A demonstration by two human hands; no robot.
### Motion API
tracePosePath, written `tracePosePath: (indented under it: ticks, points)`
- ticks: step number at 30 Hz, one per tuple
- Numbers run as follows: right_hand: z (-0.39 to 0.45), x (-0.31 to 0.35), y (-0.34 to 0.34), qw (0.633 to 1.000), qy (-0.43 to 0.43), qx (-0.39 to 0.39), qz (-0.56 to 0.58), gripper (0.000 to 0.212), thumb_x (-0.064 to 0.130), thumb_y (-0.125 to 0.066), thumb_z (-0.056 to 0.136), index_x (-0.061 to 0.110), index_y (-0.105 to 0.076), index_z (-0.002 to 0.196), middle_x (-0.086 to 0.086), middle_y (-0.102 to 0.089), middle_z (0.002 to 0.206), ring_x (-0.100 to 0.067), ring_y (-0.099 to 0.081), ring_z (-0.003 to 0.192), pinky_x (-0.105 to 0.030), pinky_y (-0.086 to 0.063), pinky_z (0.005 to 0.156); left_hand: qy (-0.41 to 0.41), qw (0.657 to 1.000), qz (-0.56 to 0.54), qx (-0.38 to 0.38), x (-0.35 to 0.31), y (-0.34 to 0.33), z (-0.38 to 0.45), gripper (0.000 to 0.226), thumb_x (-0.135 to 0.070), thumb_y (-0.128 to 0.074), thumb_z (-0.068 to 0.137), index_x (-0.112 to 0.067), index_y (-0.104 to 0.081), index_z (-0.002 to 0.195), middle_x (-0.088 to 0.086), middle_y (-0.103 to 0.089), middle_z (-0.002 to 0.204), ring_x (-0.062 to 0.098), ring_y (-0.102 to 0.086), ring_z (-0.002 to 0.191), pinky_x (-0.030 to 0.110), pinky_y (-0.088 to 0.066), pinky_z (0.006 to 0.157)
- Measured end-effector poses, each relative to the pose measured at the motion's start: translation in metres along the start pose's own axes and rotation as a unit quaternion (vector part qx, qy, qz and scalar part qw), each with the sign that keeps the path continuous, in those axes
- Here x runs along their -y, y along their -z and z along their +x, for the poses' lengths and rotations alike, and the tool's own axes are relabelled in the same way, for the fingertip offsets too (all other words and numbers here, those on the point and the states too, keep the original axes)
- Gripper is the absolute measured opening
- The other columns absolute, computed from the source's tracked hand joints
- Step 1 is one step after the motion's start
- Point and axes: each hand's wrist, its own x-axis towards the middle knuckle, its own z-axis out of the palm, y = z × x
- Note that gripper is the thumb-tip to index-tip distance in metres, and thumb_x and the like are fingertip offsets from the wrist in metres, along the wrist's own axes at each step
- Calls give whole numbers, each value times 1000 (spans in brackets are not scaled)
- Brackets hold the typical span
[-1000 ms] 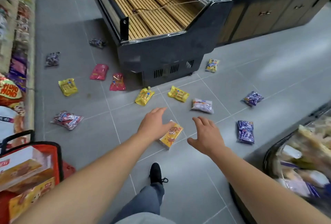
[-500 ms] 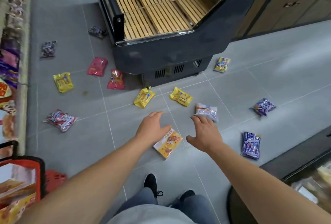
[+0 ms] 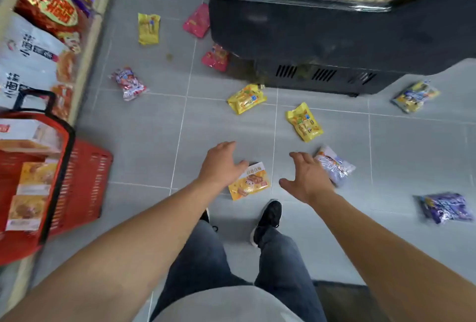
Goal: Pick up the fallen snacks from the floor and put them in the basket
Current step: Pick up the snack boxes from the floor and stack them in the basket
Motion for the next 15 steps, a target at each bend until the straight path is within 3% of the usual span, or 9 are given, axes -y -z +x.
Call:
tracePosePath:
  ticks: [7,15]
  points:
    - [73,-38,-43,995,14,94,-4,78,42,-67,85,19,-34,151,-3,-38,153,-29,-37,138,-38,-36,112,111,992,-60,14,23,-63,37,76,-44,-70,83,-11,-41,146,7,-43,151,22,-39,139,26,-27,110]
    - [178,-52,-142,990,-3,140,33,76,38,-69,85,17,-36,150,-5,-39,150,-30,-38,137,-39,-38,110,189,972,-131,35,85,-155,110,59,-31,-70,86,-16,-49,139,7,-50,142,23,-47,129,24,-35,94]
